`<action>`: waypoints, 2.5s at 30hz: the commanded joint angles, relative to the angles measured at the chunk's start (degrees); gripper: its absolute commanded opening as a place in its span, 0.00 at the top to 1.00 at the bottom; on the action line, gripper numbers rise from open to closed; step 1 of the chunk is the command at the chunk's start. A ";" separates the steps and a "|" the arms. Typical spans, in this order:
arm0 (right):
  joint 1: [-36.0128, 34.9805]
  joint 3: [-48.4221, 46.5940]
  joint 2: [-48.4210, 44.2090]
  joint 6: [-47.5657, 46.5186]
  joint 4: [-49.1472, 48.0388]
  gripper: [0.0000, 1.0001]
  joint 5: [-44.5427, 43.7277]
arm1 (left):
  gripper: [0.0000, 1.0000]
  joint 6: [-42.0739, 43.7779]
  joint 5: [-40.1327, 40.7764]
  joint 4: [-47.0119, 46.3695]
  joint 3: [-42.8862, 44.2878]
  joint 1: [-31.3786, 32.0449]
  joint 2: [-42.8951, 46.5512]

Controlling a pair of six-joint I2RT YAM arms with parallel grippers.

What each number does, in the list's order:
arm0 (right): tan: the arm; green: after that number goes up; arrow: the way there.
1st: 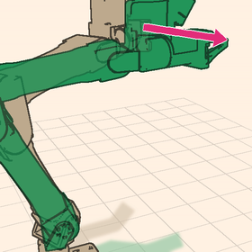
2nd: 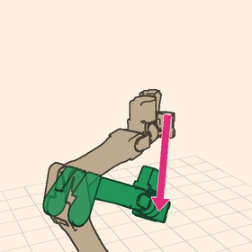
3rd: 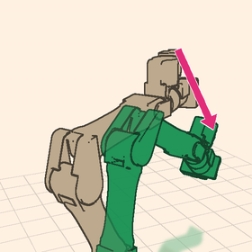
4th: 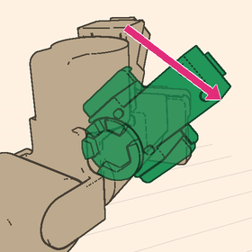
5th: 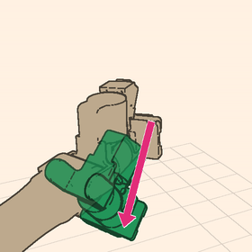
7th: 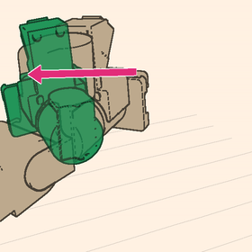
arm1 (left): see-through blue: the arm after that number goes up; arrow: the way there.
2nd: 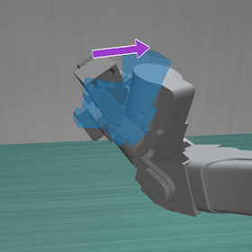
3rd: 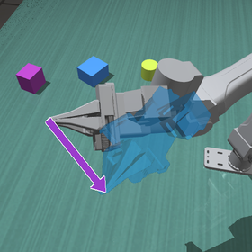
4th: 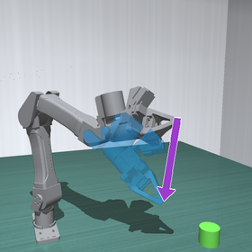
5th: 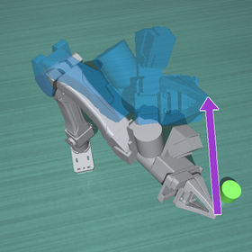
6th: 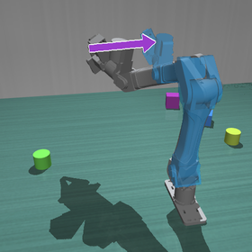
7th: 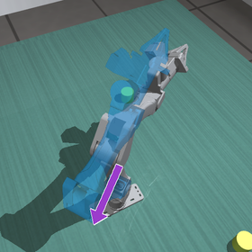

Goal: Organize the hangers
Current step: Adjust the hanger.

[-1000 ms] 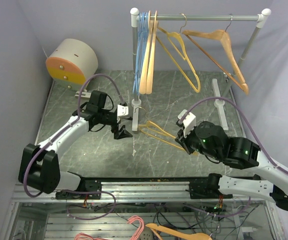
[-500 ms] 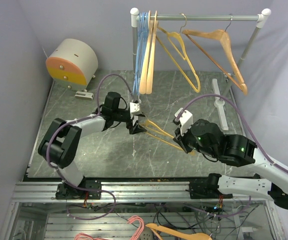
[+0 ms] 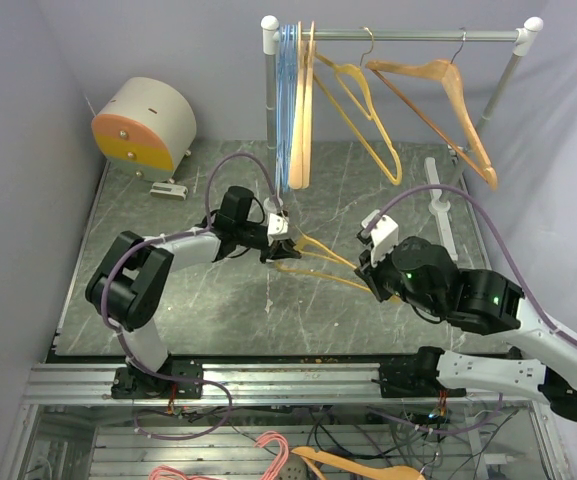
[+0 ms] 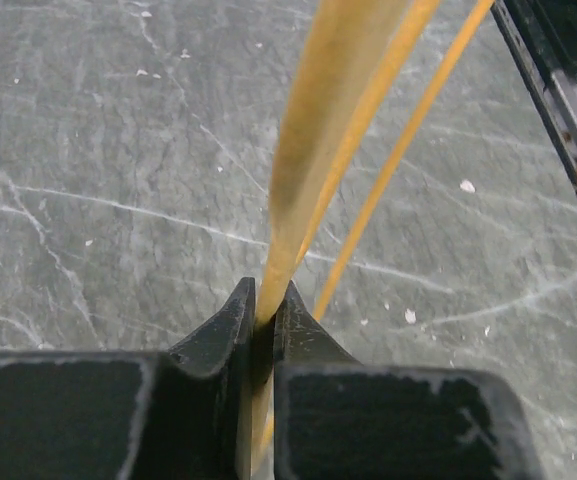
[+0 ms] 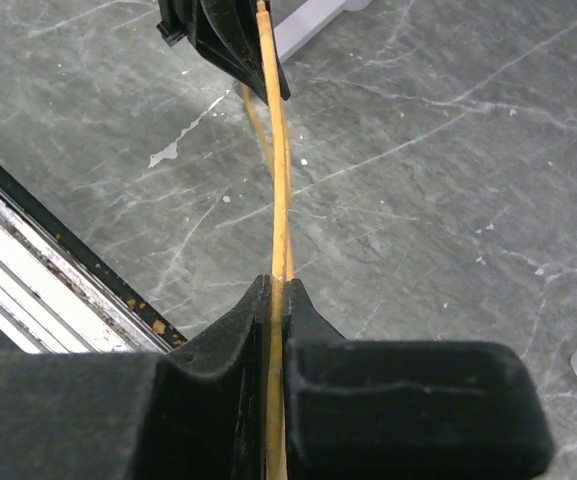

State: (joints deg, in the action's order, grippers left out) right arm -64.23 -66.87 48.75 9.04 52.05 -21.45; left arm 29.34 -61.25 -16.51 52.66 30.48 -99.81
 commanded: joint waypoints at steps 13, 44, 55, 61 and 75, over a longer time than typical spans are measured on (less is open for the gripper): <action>1.78 -14.58 18.21 -5.78 13.14 0.51 18.02 | 0.93 42.88 3.66 59.22 13.35 -0.93 12.97; 1.91 -13.36 16.76 -1.78 12.29 1.00 12.67 | 0.01 56.41 4.58 86.66 24.29 -14.94 23.24; 1.83 -11.35 18.80 -5.82 10.72 1.00 19.07 | 0.01 71.33 9.16 102.38 42.68 -18.67 22.34; -0.26 -12.59 25.16 -7.78 9.43 1.00 18.31 | 0.01 75.17 10.65 102.21 46.34 -18.70 22.32; -0.21 -14.69 31.59 -9.74 5.78 1.00 19.62 | 0.06 75.01 14.07 102.38 40.48 -12.80 26.07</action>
State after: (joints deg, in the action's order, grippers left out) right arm -64.36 -79.55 79.77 0.64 60.27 -2.70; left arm 104.31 -48.31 84.47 95.11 15.84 -74.85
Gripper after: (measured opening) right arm 0.028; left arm 0.966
